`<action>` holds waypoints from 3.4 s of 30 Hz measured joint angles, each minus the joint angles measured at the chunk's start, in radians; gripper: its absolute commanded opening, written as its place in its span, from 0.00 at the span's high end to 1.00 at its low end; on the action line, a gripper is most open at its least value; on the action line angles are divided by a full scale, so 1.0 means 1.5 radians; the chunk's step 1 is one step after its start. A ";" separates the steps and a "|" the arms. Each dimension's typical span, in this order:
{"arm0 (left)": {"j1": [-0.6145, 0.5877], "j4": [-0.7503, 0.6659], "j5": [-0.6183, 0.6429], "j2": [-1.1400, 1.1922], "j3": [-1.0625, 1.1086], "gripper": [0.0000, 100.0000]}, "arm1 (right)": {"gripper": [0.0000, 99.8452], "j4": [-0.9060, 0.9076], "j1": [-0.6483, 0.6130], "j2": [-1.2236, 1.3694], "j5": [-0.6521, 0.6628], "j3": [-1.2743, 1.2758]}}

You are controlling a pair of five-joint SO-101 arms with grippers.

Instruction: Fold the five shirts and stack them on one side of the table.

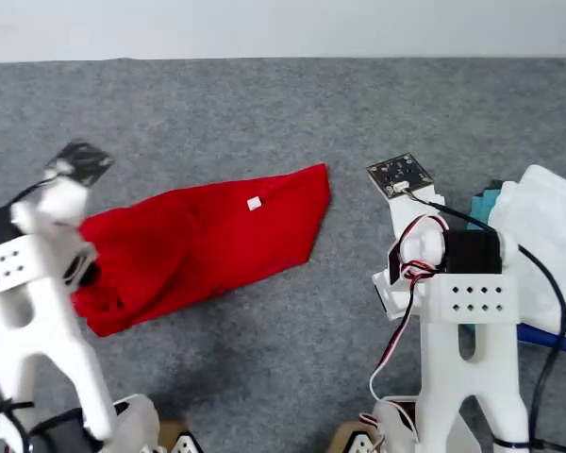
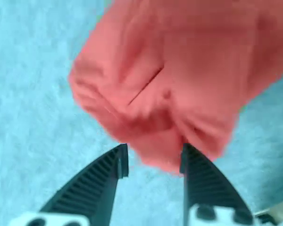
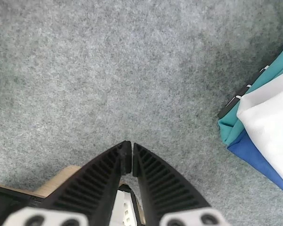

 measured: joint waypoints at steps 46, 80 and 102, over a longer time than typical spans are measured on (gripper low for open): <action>0.181 -0.134 0.145 0.263 -0.041 0.83 | 0.99 0.001 -0.001 -0.004 -0.001 0.049; 0.176 -0.052 0.144 0.134 -0.062 0.99 | 0.99 -0.033 -0.001 -0.004 -0.001 0.049; 0.074 0.053 0.144 0.016 0.061 0.97 | 0.99 -0.244 -0.121 0.162 -0.044 -0.007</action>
